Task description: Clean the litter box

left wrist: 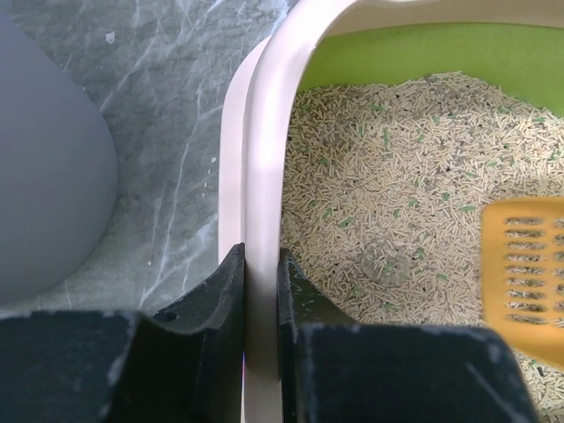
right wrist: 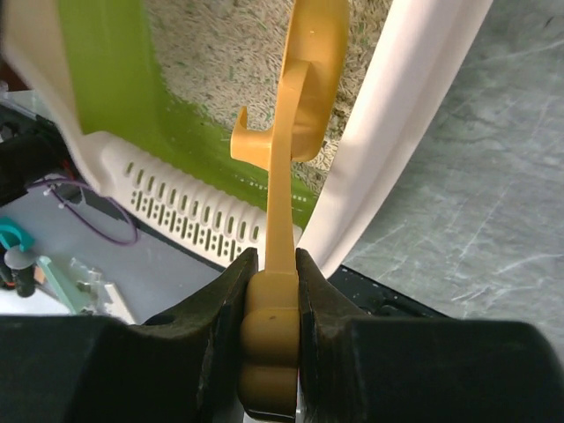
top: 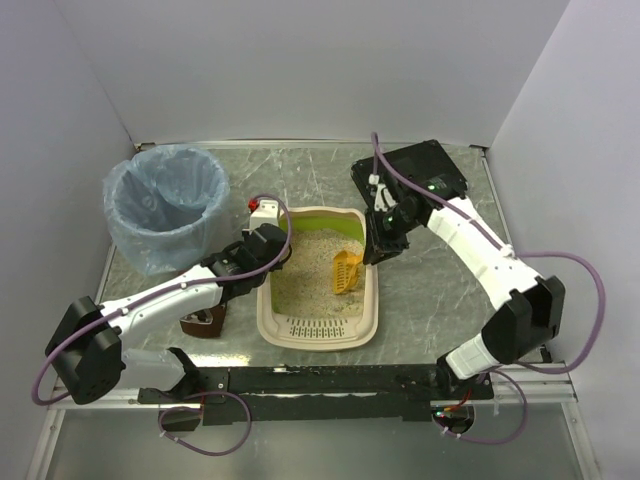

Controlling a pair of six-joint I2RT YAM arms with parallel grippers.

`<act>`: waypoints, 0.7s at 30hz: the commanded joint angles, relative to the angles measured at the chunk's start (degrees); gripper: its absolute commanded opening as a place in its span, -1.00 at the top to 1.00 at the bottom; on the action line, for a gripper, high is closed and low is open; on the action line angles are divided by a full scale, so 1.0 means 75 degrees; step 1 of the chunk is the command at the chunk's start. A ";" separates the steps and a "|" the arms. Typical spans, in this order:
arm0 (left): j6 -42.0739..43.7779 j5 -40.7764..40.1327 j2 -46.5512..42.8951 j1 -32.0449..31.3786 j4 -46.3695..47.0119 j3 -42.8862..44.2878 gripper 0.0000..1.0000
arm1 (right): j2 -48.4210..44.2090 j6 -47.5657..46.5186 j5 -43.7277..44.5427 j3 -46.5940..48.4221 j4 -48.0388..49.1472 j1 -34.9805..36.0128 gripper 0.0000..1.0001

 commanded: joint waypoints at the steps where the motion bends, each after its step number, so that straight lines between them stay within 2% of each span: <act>1: -0.0075 0.0221 -0.0226 -0.0031 0.0928 0.0744 0.99 | 0.0257 0.0548 -0.0431 -0.0552 0.0526 0.0017 1.00; 10: -0.0977 0.1006 -0.0307 -0.0043 0.0659 0.0979 0.98 | 0.0516 0.2341 -0.1287 -0.2450 0.4228 0.0122 1.00; 13: -0.0954 0.1007 -0.0483 -0.0113 0.0706 0.1049 0.98 | 0.0457 0.3066 -0.0855 -0.2815 0.5189 0.0274 1.00; 21: -0.0954 0.1229 -0.0378 -0.0324 0.0670 0.1576 0.98 | 0.0644 0.4553 -0.0620 -0.4090 0.8303 0.0637 1.00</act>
